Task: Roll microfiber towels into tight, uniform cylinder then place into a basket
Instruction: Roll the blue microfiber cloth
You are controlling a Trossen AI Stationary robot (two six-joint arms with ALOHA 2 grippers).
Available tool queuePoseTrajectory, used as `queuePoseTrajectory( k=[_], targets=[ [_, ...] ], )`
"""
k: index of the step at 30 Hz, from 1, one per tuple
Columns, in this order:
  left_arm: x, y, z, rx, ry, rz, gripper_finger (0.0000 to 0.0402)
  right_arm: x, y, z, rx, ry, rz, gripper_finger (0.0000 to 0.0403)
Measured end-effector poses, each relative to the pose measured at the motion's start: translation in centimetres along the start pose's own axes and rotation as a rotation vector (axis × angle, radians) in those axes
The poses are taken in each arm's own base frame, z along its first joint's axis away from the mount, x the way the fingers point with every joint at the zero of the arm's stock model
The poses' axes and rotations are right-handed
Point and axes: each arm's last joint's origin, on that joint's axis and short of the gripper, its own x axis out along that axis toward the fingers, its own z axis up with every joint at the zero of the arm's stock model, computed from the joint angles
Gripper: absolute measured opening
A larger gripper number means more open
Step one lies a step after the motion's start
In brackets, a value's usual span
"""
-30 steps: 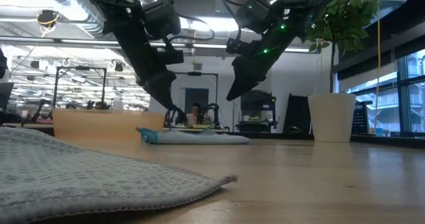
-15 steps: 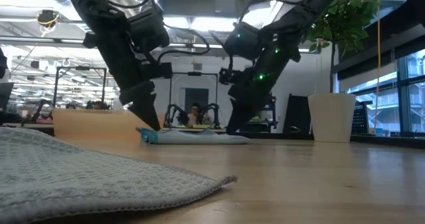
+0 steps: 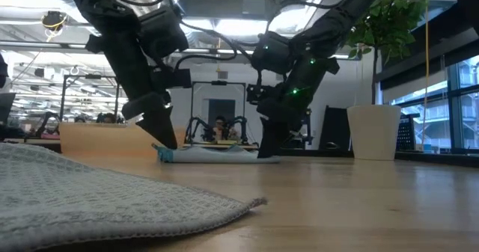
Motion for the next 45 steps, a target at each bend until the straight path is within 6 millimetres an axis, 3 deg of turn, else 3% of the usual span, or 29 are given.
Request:
queuePoseTrajectory(
  k=[8,21,30,36,39,45],
  targets=[
    [-0.5,-2.0,-0.2,0.055,-0.007,-0.042,0.0084,-0.1,3.5,-0.8,0.014,0.030,0.046,0.0166],
    [-2.2,-7.5,-1.5,0.197,-0.008,-0.155,0.0084,-0.5,8.7,-2.2,-0.006,0.049,0.107,0.0166],
    [-3.4,-10.1,-2.6,0.230,0.000,-0.192,0.0084,-0.9,10.0,-2.3,-0.046,0.012,0.059,0.0166],
    [-4.3,-11.0,-1.9,0.245,-0.048,-0.168,0.0084,-3.4,10.2,-0.9,-0.074,-0.040,0.025,0.0166],
    [-4.9,-11.7,-1.4,0.254,-0.079,-0.176,0.0084,-4.6,10.9,-0.7,-0.132,-0.068,0.042,0.0166],
    [-5.5,-13.0,-1.5,0.283,-0.125,-0.181,0.0084,-4.9,13.0,-2.0,-0.353,-0.057,0.061,0.0166]
  ],
)
